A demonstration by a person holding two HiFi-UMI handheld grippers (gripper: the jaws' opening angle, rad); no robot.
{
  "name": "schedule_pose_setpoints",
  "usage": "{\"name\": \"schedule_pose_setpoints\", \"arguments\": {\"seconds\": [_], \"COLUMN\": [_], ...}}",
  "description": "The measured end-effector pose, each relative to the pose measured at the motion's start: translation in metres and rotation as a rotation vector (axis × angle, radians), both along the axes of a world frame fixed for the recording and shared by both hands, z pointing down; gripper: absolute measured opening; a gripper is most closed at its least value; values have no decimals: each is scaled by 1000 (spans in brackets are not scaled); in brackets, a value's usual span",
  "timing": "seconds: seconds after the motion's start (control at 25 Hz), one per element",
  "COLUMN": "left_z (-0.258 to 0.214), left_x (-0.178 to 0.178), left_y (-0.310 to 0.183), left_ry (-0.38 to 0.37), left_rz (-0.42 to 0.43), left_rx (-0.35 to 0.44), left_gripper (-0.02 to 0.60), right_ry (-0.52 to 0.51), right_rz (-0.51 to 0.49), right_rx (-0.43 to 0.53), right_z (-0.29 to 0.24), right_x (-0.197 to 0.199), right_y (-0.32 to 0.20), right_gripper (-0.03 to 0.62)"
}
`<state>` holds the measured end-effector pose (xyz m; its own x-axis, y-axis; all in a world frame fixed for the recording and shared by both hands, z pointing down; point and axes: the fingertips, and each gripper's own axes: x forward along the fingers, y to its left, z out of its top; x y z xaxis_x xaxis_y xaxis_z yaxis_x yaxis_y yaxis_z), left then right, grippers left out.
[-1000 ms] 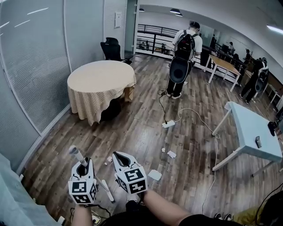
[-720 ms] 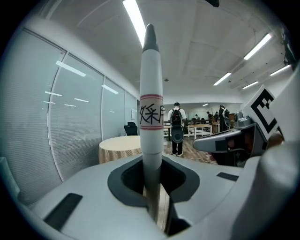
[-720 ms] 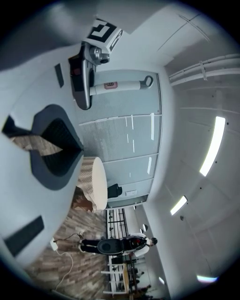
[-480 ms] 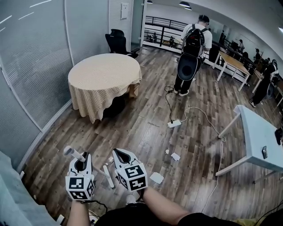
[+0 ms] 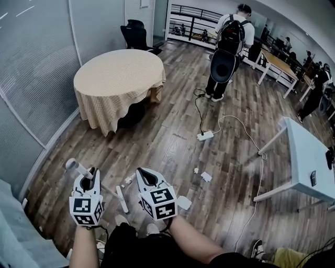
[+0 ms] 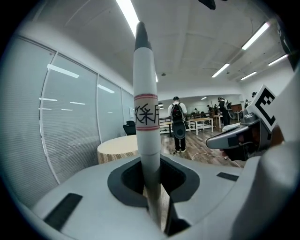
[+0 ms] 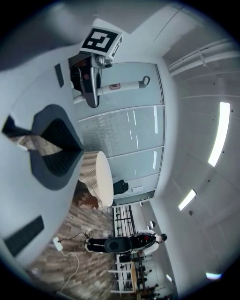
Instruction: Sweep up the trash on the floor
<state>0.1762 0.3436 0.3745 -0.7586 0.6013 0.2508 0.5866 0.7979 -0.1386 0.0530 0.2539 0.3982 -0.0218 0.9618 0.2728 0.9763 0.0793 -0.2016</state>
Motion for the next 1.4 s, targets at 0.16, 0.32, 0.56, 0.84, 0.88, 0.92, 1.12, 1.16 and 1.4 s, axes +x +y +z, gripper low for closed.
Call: {"name": "schedule_pose_setpoints", "arguments": {"seconds": [0.16,0.32,0.56,0.84,0.88,0.92,1.12,1.16,1.4], "left_z": [5,21,67,96,100,106,147,158,209], "left_x": [-14,-23,-34,-58,-63,-69,-97,-101,-122], "left_y": [19,42,95,160,166,172,193,194,210], "left_ry": [9,31,96,140,153,167,280,309,424], "left_rz": [36,106,207,342,367,392,515,544,642], "left_rx": [-8,0,72,73,65,56,7,0,-39], "left_gripper": [49,49,49,48,48,48,48,48,46], "right_ry": [-3,-5,-4,2,2,4,5,7,15], "right_rz": [38,87,167,245,260,275,367,392,504], "right_rx": [23,40,107,189,205,222,316,333,397], "right_z": [8,14,31,54,58,62,79,82,95], "right_x": [-12,-25,-41,-53,-54,-56,-59,-60,-68], "right_y": [1,20,60,98,100,100,88,83,66], "right_gripper": [14,14,14,14,14,14,14,14,14]}}
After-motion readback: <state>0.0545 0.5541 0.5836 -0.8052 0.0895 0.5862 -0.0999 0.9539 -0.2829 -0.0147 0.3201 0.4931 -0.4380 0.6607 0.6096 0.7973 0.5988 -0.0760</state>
